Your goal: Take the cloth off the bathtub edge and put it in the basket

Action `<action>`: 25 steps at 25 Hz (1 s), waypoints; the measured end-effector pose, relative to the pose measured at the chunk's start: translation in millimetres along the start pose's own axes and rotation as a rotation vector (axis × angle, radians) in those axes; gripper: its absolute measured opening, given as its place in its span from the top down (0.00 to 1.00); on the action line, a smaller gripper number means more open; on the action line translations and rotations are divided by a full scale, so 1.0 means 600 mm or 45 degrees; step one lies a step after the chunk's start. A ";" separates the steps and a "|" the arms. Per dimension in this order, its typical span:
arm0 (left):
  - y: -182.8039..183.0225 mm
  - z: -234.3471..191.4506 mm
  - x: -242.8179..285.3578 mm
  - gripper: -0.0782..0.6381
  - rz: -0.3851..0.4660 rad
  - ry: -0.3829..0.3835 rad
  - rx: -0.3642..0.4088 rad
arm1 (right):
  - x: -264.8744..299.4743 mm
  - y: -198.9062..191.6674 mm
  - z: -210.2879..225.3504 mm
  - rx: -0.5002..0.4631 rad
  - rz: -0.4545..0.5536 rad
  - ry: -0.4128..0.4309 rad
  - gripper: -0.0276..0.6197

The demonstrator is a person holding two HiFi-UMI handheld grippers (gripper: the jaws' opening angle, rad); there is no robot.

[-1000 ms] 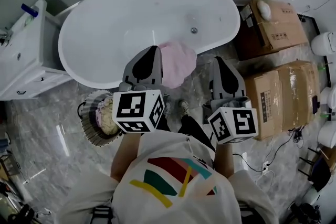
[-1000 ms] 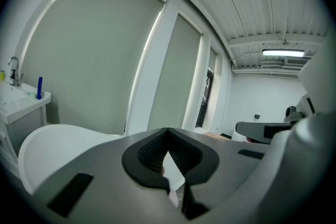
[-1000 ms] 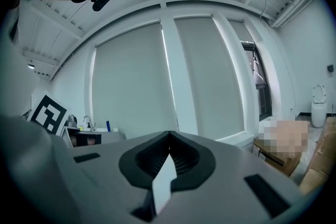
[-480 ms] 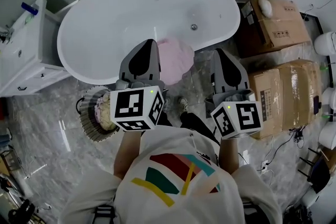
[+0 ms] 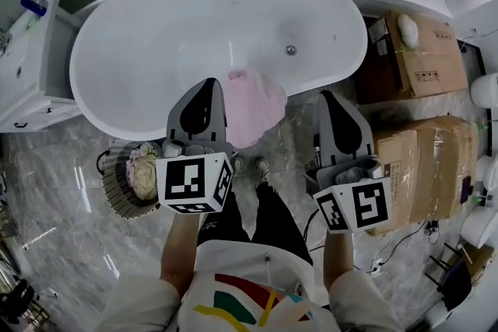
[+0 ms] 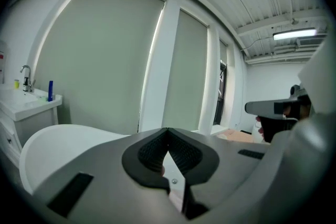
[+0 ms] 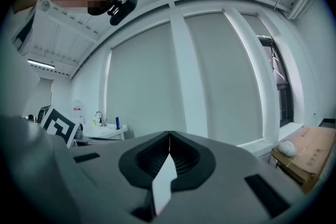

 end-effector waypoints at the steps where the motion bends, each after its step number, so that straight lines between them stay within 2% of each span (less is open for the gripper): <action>1: -0.018 -0.009 0.015 0.87 -0.012 0.018 0.010 | 0.015 -0.013 0.010 -0.005 0.004 0.016 0.94; 12: -0.254 -0.063 0.069 0.87 -0.121 0.166 -0.050 | 0.101 -0.228 0.077 0.067 -0.082 0.092 0.94; 16: -0.333 -0.073 0.071 0.87 -0.164 0.209 -0.074 | 0.113 -0.307 0.078 0.043 -0.134 0.117 0.94; 20: -0.391 -0.077 0.074 0.87 -0.198 0.227 -0.107 | 0.112 -0.377 0.070 0.061 -0.232 0.169 0.94; 25: -0.427 -0.079 0.071 0.87 -0.214 0.278 -0.148 | 0.109 -0.429 0.065 0.043 -0.342 0.220 0.94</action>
Point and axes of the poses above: the fingertips, and each gripper's own axes: x forward along the fingers, z to its right, y out of its top, the point moved 4 cm from there along -x, backward along the fingers, and after that the axes turned 4 degrees about y, right-handed, at the moved point
